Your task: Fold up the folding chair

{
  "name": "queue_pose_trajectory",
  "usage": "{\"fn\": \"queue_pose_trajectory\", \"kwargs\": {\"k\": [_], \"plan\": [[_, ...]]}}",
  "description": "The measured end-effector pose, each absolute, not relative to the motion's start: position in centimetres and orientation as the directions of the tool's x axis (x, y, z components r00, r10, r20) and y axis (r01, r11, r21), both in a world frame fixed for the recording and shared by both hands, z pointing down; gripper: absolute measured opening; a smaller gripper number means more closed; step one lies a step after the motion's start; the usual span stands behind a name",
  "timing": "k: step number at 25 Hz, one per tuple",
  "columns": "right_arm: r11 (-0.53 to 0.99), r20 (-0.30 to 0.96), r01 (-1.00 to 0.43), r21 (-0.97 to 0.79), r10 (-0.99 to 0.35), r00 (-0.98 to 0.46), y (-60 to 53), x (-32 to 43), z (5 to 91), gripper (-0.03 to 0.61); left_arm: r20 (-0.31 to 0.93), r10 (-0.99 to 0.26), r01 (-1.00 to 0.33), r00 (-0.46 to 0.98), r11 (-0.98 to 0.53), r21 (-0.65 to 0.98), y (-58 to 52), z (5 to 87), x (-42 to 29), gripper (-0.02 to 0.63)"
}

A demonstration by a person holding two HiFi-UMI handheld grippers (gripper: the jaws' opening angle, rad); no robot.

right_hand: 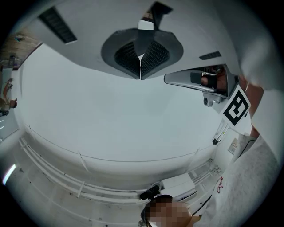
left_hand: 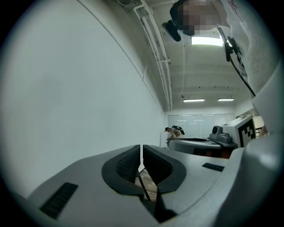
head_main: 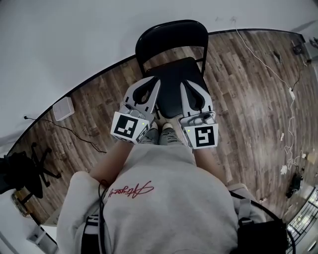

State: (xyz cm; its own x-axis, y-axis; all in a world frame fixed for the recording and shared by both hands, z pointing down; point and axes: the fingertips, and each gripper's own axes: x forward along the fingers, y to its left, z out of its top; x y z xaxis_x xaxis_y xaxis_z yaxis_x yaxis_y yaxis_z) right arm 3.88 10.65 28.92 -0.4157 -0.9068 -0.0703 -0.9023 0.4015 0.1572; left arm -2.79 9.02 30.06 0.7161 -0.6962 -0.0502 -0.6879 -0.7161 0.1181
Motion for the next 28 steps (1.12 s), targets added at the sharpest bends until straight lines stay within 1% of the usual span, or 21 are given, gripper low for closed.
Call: {"fn": "queue_pose_trajectory", "kwargs": {"k": [5,9,10,11,12,18,22,24,28], "plan": [[0.419,-0.057,-0.895,0.152,-0.9,-0.431,9.3,4.1,29.3,0.017,0.001,-0.703,-0.697,0.711,-0.704,0.136,7.2,31.4,-2.8,0.018],[0.437,-0.053,-0.891,0.121,-0.894,-0.446,8.4,4.4,30.6,0.017,0.07,-0.714,-0.717,0.697,-0.691,0.093,3.5,34.6,-3.8,0.023],[0.438,-0.046,-0.892,0.11,-0.894,-0.445,8.3,4.6,31.1,0.017,0.102,-0.715,-0.723,0.691,-0.685,0.092,2.2,35.8,-4.1,0.074],[0.437,-0.037,-0.894,0.1,-0.896,-0.442,8.3,4.9,31.7,0.017,0.14,-0.716,-0.729,0.684,-0.677,0.1,0.9,37.1,-4.5,0.172],[0.434,-0.027,-0.896,0.092,-0.899,-0.438,8.3,5.1,32.3,0.017,0.179,-0.717,-0.738,0.674,-0.666,0.109,-0.5,38.5,-5.1,0.215],[0.427,0.022,-0.902,0.056,-0.904,-0.426,8.8,6.1,35.6,0.017,0.35,-0.731,-0.805,0.586,-0.574,0.15,-8.7,46.2,-9.0,0.302],[0.428,0.062,-0.904,0.019,-0.903,-0.426,9.2,6.8,38.1,0.018,0.505,-0.661,-0.815,0.555,-0.553,0.172,-12.2,52.2,-9.9,0.351],[0.409,0.093,-0.913,0.006,-0.909,-0.407,9.3,7.4,39.6,0.018,0.552,-0.62,-0.808,0.557,-0.559,0.187,-13.2,54.3,-9.8,0.362],[0.376,0.17,-0.927,-0.006,-0.913,-0.372,9.3,8.5,43.1,0.018,0.588,-0.548,-0.779,0.595,-0.574,0.253,-14.9,56.8,-8.8,0.368]]}}
